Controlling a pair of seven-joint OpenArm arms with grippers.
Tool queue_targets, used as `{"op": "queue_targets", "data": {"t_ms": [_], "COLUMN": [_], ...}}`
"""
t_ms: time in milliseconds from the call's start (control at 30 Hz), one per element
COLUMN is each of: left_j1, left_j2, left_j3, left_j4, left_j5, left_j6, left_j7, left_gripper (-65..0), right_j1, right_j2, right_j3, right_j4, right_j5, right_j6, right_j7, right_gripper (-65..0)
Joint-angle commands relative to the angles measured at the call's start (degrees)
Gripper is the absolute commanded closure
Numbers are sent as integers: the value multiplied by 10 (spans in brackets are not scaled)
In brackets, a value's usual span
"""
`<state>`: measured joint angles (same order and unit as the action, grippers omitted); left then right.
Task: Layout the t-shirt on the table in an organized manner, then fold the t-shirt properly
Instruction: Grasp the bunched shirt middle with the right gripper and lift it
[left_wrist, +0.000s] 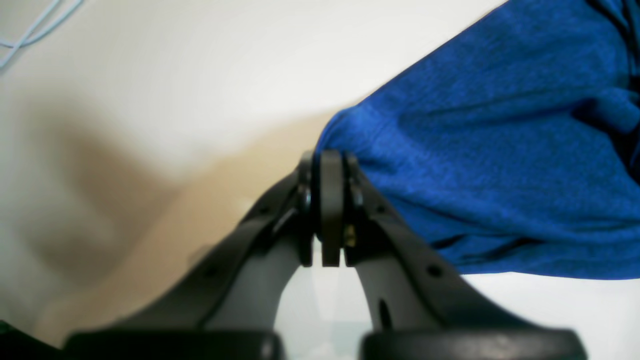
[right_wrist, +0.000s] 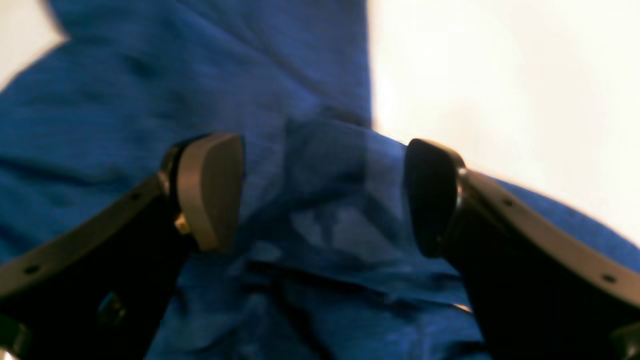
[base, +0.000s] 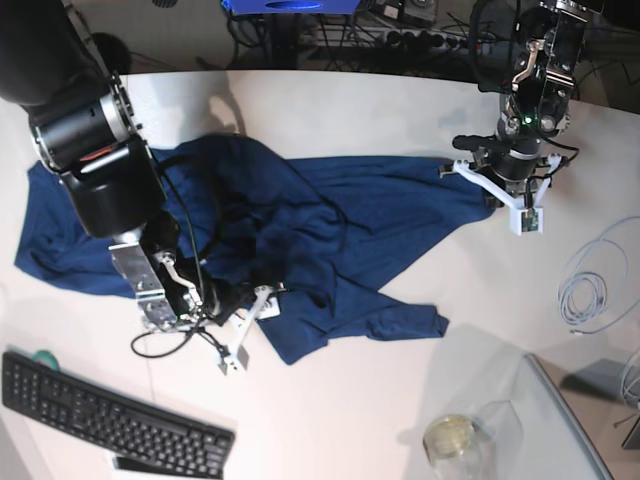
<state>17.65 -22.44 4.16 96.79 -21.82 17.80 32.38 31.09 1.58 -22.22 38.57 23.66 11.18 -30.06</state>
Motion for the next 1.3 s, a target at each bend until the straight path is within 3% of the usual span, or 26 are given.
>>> {"op": "queue_targets", "data": {"t_ms": [0,100,233,333,567,633,733,767,867,1033,1167,1267], "left_j1": [-2,-3,-3,-2,10,10,10,9,9,8,9,9], "left_j2": [-6,-6,-6,-7,-9,-9,-9,-9,-9,-9,-9,-9], "left_j3": [-3,-3,-3,-3,-10,-10,-10,-10,-10,-10,-10,-10], "left_j4": [9,8,8,8,7,7,7,7,9,10,10,10], "left_j5": [4,4,4,4,4,4,4,4,4,4,4,4], "left_j6": [1,1,1,1,1,1,1,1,1,1,1,1], "left_j7": [-13,-13,-13,-13,-13,-13,-13,-13,-13,-13,-13,-13], "left_gripper": [0,0,0,0,0,0,0,0,0,0,0,0], "right_j1": [23,23,23,23,39,39,39,39,36,10,8,5], "right_j2": [-11,-18,-29,-30,-46,-45,-43,-43,-42,-23,-23,-23], "right_j3": [2,-15,-117,-170,-191,-190,-190,-190,-189,-188,-188,-188], "right_j4": [6,7,7,-1,-68,-69,-68,-67,-33,83,88,89], "right_j5": [8,8,8,8,8,8,8,8,11,13,11,11], "right_j6": [21,28,24,-11,-19,-19,-17,-17,-17,-18,-19,-19], "right_j7": [20,21,56,88,112,118,119,119,116,51,44,43], "right_gripper": [-465,-429,-414,-420,-407,-329,-62,0,-29,-42,-192,-221]}}
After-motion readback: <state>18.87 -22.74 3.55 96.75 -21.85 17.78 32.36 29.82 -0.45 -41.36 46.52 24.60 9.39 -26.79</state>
